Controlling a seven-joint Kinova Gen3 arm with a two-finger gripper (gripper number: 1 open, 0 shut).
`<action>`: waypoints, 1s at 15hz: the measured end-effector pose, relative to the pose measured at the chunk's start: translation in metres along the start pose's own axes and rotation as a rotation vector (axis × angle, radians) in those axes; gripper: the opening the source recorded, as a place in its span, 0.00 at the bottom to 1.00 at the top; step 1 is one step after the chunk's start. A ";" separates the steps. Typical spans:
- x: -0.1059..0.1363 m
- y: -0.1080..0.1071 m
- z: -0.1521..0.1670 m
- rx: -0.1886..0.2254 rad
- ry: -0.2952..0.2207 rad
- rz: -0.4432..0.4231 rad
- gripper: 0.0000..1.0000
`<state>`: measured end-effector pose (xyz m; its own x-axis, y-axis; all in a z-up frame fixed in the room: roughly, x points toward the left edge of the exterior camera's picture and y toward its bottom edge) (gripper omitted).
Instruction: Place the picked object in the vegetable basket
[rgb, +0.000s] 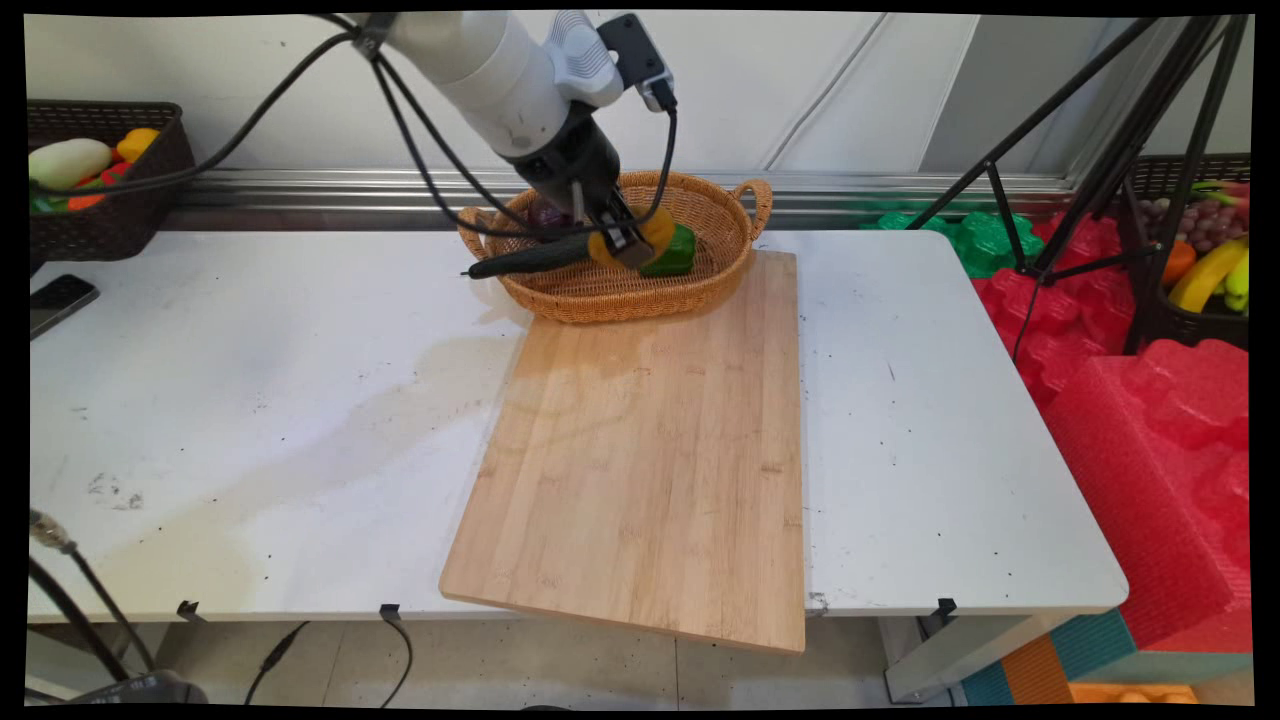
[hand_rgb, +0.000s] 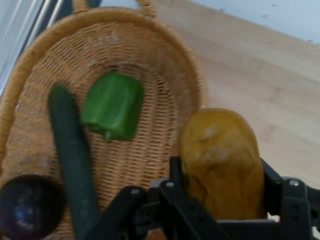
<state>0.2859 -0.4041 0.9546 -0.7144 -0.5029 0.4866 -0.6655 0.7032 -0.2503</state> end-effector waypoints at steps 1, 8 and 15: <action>0.001 -0.005 0.004 0.006 -0.007 -0.001 0.00; 0.005 -0.054 0.052 0.032 -0.088 0.010 0.00; 0.000 -0.080 0.101 -0.013 -0.165 0.048 0.00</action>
<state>0.3170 -0.5113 0.8903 -0.7715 -0.5436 0.3305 -0.6280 0.7342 -0.2582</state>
